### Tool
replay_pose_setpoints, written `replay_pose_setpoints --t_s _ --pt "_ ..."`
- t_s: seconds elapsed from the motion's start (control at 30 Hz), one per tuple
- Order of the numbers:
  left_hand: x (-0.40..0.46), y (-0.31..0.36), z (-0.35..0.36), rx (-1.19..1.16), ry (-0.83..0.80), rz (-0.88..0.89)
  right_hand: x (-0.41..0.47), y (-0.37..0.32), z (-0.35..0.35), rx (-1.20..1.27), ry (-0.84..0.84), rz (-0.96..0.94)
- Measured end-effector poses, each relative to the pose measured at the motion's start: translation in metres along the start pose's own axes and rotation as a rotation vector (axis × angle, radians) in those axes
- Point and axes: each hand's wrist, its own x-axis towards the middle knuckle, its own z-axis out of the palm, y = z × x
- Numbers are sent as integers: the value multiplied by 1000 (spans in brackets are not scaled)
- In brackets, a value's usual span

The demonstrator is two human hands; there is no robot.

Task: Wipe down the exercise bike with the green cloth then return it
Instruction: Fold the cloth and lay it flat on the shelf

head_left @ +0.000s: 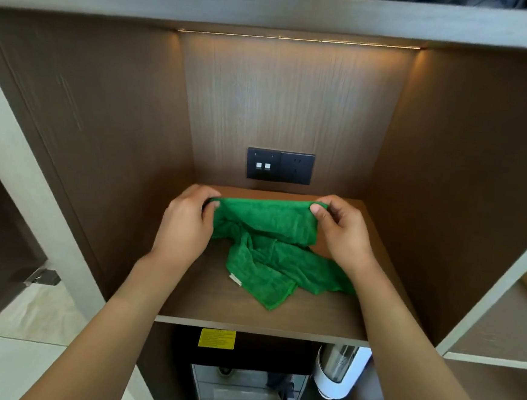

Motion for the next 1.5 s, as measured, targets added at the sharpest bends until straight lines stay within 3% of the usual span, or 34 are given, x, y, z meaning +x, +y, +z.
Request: replay_pose_setpoints --t_s 0.17,0.37,0.53,0.7,0.8,0.93,1.03,1.17,1.27,1.37,1.5 --pt "-12 4 -8 -93 -148 62 -25 -22 16 41 -111 10" --pt "-37 -2 1 -96 -417 1 -48 -30 51 -270 -328 82" --pt "-54 -6 0 -124 -463 -22 -48 -46 49 -386 -350 94" --pt "-62 4 -21 -266 -642 -102 -61 -57 29 -338 -387 151" --pt "-65 11 -32 -305 -614 -77 -72 -58 17 -185 -417 193" --pt "-62 13 -33 -328 -389 -55 -78 -52 12 -22 -199 184" --pt "-55 7 -29 -252 -317 -54 -73 -45 9 30 16 191" --pt "-48 4 -34 -254 -360 -65 -73 -32 -1 -20 118 211" --pt "-45 10 -48 -404 -508 -128 -76 -29 -8 -4 147 223" --pt "-42 4 -57 -384 -627 -154 -78 -32 -14 39 160 219" --pt "-38 -11 -47 -221 -483 -145 -75 -29 -12 -7 163 223"
